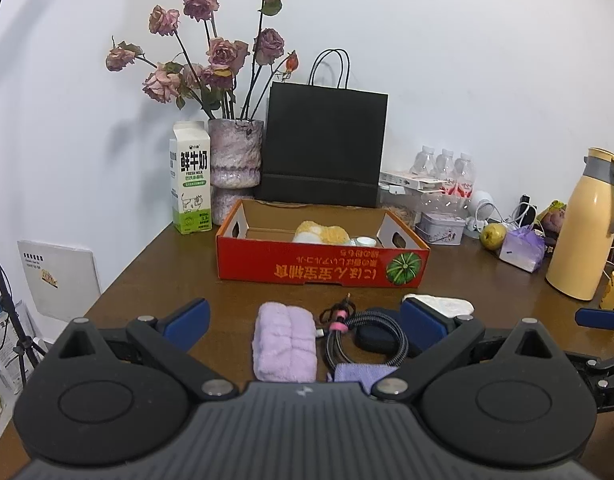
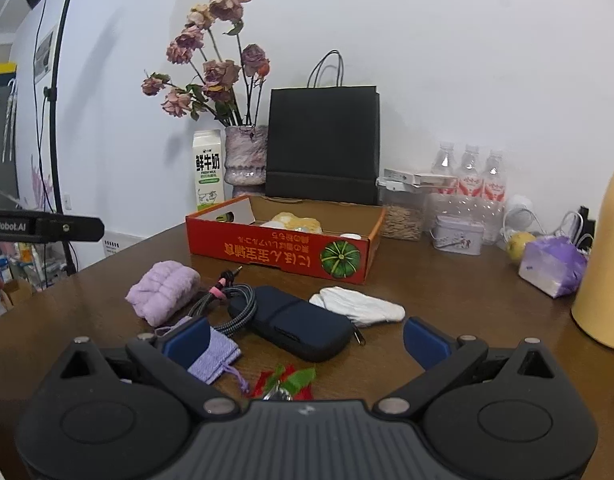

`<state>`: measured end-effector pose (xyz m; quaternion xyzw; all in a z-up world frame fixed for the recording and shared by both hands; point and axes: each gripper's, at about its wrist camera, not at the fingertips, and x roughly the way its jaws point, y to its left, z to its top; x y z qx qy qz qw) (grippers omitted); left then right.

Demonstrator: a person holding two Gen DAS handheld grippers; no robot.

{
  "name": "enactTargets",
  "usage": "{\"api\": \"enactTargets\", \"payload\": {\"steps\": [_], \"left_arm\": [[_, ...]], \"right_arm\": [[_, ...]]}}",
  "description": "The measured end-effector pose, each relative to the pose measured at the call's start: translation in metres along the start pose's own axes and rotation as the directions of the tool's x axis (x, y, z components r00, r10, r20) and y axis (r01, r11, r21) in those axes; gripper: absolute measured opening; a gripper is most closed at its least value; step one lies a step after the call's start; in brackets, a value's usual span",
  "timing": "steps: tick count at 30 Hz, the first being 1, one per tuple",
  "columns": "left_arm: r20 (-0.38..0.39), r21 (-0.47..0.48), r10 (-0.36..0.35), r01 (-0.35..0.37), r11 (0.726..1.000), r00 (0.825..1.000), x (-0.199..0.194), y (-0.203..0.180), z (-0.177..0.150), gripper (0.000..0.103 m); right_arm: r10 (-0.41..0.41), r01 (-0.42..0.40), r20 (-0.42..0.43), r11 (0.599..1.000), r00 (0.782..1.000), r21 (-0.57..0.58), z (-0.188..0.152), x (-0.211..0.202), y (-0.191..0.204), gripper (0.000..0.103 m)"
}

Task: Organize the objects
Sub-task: 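Withdraw both grippers from the box back over the table, then grasp the lavender drawstring pouch with the left gripper while the right gripper grasps the ribbon bow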

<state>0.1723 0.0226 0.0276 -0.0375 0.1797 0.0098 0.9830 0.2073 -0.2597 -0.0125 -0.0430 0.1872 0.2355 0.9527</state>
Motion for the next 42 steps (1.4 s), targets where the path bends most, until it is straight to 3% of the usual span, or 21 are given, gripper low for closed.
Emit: {"api": "enactTargets", "payload": {"steps": [19,29,39,42], "left_arm": [[-0.069,-0.002,0.0,-0.001,1.0,0.998,-0.013,-0.004,-0.026,0.103],[-0.169,0.011,-0.01,0.012,1.0,0.986,-0.004,-0.01,-0.042,0.103],[-0.198,0.003,0.006,-0.006,1.0,0.98,0.001,-0.008,-0.047,0.103],[-0.206,0.004,0.003,-0.002,1.0,0.979,0.004,-0.009,-0.046,0.103]], "right_arm": [[-0.026,0.023,-0.097,0.999,0.995,-0.035,-0.037,-0.013,0.0,0.103],[0.01,-0.016,-0.194,1.0,0.981,-0.025,-0.036,0.015,-0.001,0.102],[0.031,-0.044,-0.287,0.998,0.957,-0.037,-0.033,0.064,0.012,0.076],[0.051,-0.063,-0.301,0.997,0.952,-0.032,-0.035,0.071,0.016,0.059]]}}
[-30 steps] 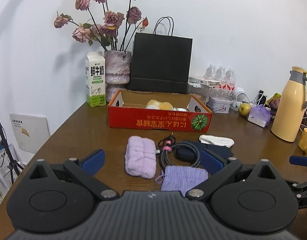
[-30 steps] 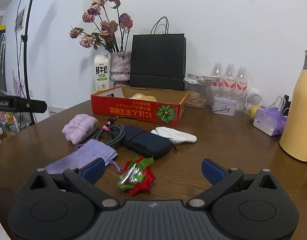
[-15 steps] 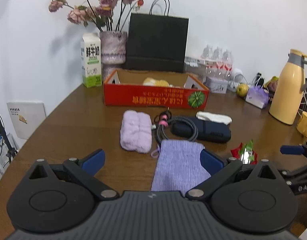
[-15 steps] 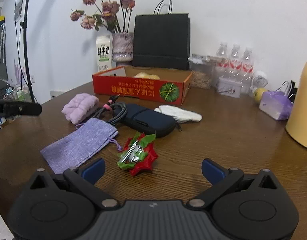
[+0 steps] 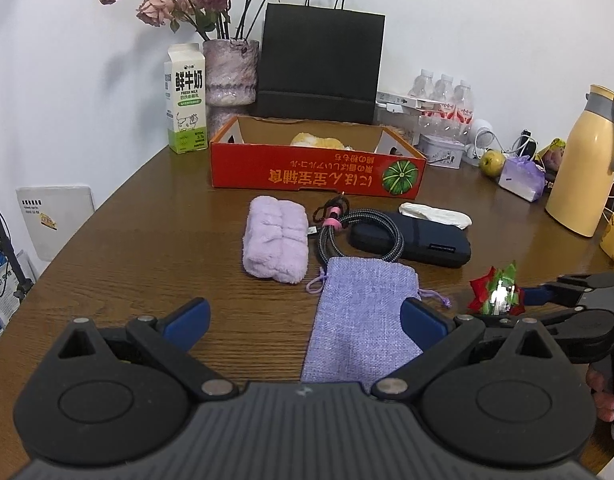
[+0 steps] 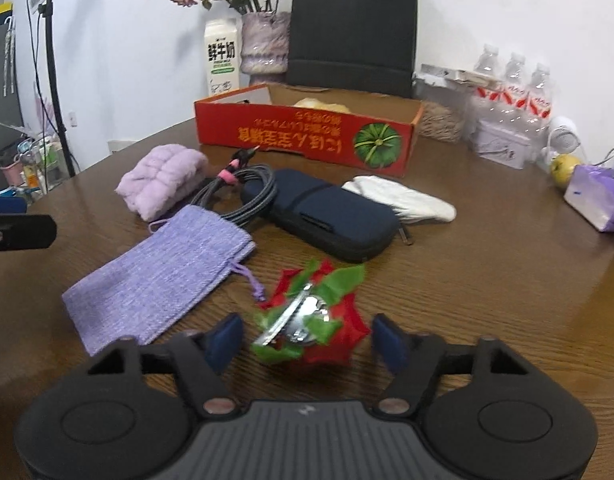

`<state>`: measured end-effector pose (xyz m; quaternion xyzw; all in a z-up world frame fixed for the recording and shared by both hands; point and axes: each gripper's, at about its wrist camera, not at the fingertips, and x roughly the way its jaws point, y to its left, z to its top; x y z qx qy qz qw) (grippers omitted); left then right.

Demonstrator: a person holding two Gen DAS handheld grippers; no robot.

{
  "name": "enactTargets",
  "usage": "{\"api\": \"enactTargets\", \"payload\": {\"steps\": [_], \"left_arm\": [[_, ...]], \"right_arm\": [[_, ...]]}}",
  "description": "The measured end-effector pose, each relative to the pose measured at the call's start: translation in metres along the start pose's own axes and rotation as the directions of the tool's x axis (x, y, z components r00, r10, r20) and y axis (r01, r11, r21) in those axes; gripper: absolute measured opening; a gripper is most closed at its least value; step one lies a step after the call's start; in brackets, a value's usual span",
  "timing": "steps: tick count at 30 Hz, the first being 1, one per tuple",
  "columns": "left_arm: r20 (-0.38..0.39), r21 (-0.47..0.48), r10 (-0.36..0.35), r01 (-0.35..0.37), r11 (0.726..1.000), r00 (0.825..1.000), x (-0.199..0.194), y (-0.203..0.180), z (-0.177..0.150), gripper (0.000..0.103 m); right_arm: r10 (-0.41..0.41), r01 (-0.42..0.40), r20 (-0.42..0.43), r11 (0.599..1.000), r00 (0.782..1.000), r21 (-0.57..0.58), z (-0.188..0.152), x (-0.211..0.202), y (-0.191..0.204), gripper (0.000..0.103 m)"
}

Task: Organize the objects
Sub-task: 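Grasp the lavender drawstring pouch with the left gripper while the right gripper grasps the ribbon bow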

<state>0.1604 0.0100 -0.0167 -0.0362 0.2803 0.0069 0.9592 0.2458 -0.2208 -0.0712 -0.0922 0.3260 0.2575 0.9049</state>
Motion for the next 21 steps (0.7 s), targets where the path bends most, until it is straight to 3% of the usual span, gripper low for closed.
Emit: {"api": "enactTargets", "payload": {"steps": [1,5,9,14,21], "left_arm": [[-0.003,0.002,-0.002,0.002,1.0,1.0,0.001,-0.001,0.0,0.103],[-0.014,0.007,-0.016,0.016,1.0,1.0,0.007,-0.006,-0.001,0.103],[-0.03,0.01,-0.027,0.027,1.0,0.999,0.014,-0.01,-0.003,0.103],[-0.051,0.019,-0.038,0.039,0.999,0.998,0.024,-0.015,-0.004,0.103],[-0.085,0.034,-0.05,0.053,0.998,0.995,0.037,-0.026,-0.004,0.103]], "right_arm": [[0.0,0.0,-0.001,1.0,1.0,0.002,0.0,0.001,0.001,0.053],[-0.014,0.014,0.033,1.0,0.999,0.001,-0.003,-0.004,0.002,0.046],[-0.061,0.057,0.119,0.998,0.991,0.036,-0.008,-0.018,-0.003,0.045],[-0.108,0.087,0.249,0.992,0.962,0.092,-0.015,-0.043,-0.012,0.045],[-0.127,0.11,0.263,0.991,0.956,0.079,-0.024,-0.048,-0.013,0.045]]}}
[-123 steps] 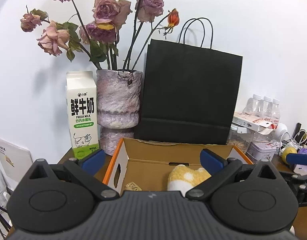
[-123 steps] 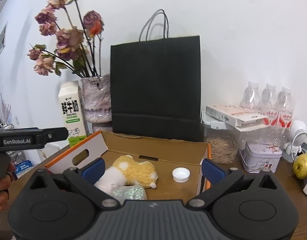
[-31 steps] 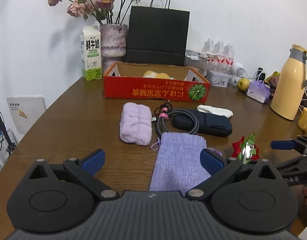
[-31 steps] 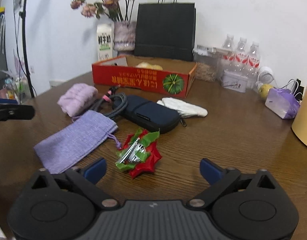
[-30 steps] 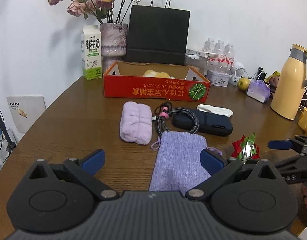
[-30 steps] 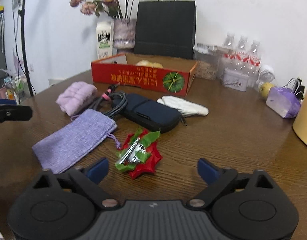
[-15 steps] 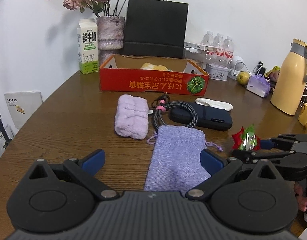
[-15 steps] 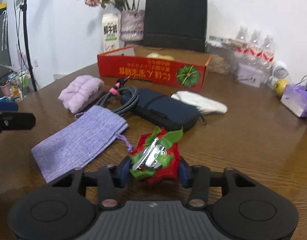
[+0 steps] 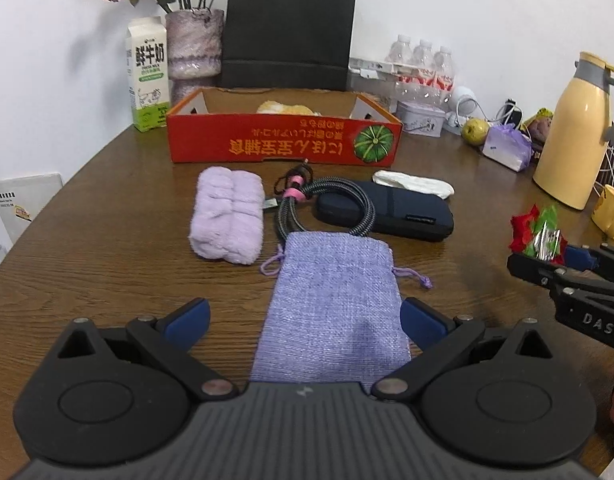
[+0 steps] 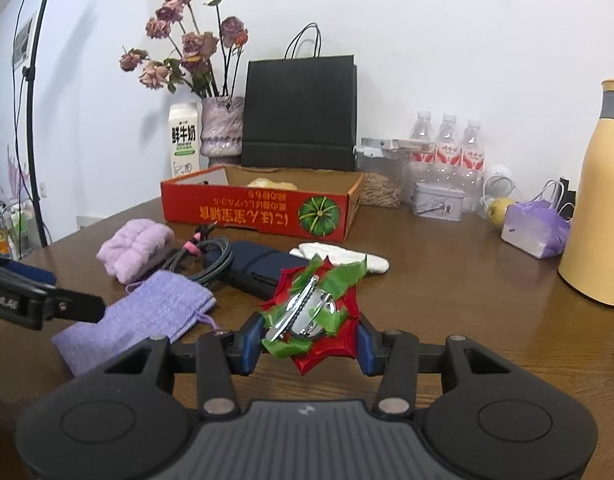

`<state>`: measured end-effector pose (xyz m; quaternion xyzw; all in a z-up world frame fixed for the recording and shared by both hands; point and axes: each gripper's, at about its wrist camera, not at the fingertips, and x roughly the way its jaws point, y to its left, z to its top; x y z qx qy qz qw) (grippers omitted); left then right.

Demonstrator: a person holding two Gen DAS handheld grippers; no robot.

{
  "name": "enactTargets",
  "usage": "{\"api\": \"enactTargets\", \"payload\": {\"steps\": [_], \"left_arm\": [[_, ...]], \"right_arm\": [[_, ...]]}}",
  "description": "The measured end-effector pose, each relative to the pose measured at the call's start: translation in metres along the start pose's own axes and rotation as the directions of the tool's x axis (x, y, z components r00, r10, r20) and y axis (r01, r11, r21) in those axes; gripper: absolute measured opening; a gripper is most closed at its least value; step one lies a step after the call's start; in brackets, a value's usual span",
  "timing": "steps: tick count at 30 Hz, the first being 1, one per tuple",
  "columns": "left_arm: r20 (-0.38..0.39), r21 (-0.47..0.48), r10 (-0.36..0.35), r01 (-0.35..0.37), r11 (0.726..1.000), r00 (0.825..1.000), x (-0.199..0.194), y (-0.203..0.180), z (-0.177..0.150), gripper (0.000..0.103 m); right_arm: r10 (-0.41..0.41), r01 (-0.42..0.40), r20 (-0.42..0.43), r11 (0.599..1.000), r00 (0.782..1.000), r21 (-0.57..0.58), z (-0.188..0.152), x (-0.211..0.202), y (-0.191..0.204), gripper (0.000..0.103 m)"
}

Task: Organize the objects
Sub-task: 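Grasp the lavender drawstring pouch with the left gripper while the right gripper grasps the ribbon bow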

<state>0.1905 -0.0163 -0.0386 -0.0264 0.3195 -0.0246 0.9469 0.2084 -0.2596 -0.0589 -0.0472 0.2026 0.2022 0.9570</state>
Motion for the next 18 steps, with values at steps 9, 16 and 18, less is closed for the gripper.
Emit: {"api": "enactTargets", "payload": {"steps": [9,16,18], "left_arm": [[-0.114,0.015,-0.035,0.037,0.999,0.993,0.024,-0.011,0.006,0.103],[-0.171,0.04,-0.023,0.03,0.999,0.985,0.045,-0.024,0.009,0.103],[-0.176,0.064,0.007,0.004,0.998,0.984,0.049,-0.027,0.008,0.103]], "right_arm": [[-0.002,0.001,0.015,1.0,1.0,0.022,-0.002,-0.002,-0.003,0.045],[0.002,-0.002,0.014,0.999,1.0,0.04,-0.003,-0.002,-0.006,0.045],[0.005,-0.006,0.011,0.999,1.0,0.041,-0.003,-0.002,-0.006,0.045]]}}
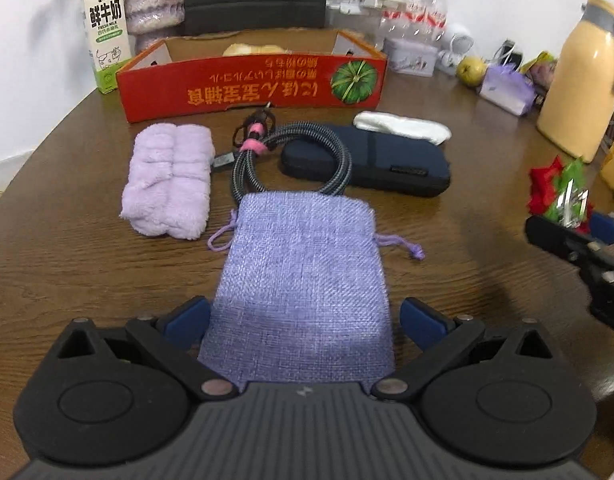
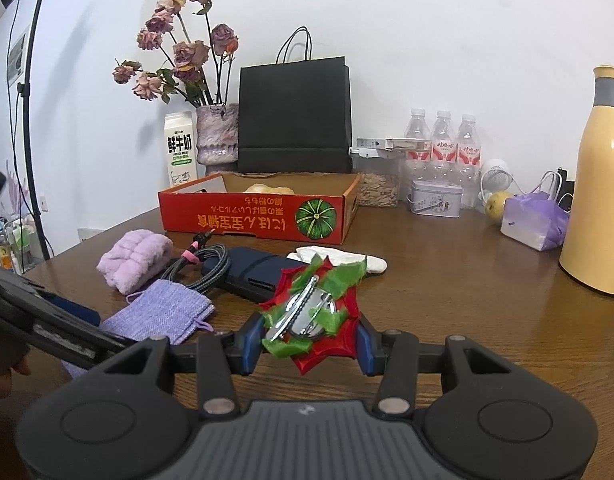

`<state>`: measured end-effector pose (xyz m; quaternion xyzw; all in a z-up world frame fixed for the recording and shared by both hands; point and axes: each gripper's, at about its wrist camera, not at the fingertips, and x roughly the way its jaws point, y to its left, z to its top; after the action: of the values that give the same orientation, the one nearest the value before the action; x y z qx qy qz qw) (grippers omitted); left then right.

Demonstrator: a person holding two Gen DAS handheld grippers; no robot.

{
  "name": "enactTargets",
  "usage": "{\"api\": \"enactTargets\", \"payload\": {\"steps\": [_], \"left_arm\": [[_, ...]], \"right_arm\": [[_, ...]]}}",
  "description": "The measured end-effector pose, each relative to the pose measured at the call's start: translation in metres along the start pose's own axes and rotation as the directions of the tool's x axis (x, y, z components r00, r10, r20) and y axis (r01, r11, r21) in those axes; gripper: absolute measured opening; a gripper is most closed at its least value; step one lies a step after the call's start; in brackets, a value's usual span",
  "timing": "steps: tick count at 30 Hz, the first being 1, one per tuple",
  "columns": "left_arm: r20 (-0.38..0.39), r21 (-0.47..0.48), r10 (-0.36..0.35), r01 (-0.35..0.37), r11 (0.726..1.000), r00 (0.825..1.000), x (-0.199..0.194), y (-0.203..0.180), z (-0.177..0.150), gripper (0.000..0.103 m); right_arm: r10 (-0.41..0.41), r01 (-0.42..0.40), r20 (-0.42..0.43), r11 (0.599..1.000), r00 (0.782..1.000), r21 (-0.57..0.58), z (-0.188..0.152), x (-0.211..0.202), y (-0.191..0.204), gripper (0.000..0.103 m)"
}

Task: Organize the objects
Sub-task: 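Grasp the lavender drawstring pouch with the left gripper while the right gripper grasps the ribbon bow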

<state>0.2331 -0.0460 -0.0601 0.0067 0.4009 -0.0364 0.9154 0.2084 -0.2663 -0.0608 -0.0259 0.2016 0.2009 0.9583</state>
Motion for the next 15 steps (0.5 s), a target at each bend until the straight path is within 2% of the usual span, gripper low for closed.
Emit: {"api": "enactTargets", "payload": {"steps": [6,15], "left_arm": [[0.004,0.02,0.031,-0.031,0.999,1.0,0.0002,0.0021,-0.0014,0.103],[0.047,0.031,0.003,-0.004,1.0,0.999,0.0006,0.0078,-0.0073,0.103]], "right_arm": [[0.011,-0.011,-0.008,1.0,1.0,0.003,0.0001,0.0012,-0.0007,0.045],[0.016,-0.016,-0.017,1.0,1.0,0.01,0.0,0.0023,-0.0024,0.045]]}}
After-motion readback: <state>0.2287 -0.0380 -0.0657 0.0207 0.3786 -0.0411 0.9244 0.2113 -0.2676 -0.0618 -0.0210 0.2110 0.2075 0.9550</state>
